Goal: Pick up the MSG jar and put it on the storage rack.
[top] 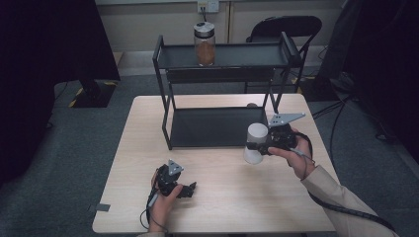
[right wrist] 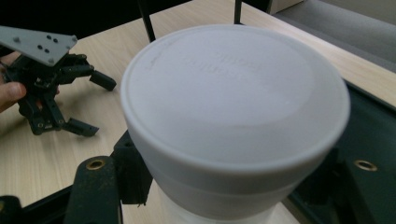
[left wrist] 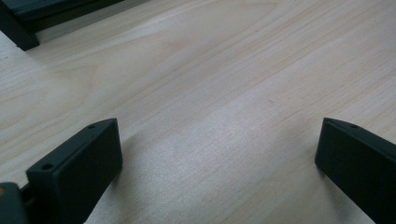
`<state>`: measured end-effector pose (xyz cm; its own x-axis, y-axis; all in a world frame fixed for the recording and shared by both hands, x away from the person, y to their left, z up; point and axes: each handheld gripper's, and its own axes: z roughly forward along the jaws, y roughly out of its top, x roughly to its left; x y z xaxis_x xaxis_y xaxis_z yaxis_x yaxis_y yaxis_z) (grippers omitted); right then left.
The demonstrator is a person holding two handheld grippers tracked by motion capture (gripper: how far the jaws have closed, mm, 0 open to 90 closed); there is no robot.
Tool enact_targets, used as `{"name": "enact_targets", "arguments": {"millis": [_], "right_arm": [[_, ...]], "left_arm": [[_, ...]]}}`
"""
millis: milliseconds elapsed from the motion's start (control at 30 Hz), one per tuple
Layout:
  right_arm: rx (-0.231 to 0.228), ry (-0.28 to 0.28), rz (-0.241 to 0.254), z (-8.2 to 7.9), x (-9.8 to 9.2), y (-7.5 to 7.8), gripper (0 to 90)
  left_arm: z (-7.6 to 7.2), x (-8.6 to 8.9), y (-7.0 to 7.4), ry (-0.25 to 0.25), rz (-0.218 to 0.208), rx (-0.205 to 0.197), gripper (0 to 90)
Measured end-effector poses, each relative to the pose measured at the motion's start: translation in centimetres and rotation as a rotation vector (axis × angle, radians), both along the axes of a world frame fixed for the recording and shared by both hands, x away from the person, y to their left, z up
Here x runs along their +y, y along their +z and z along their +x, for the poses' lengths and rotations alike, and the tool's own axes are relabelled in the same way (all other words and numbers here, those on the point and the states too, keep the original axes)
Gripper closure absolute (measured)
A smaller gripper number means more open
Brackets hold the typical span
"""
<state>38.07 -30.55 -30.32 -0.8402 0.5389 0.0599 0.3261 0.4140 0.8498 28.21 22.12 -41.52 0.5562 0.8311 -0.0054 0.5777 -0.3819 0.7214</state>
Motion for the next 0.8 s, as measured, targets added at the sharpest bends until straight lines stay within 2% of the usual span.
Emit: {"name": "enact_targets", "arguments": {"millis": [433, 800], "right_arm": [[-0.004, 0.000, 0.015, 1.9, 1.0, 2.8, 34.7], [-0.026, -0.007, 0.004, 3.0, 1.8, 6.3, 34.7]], "left_arm": [[0.0, 0.0, 0.0, 0.000, 0.000, 0.000, 0.0], [0.0, 0.0, 0.0, 0.000, 0.000, 0.000, 0.0]]}}
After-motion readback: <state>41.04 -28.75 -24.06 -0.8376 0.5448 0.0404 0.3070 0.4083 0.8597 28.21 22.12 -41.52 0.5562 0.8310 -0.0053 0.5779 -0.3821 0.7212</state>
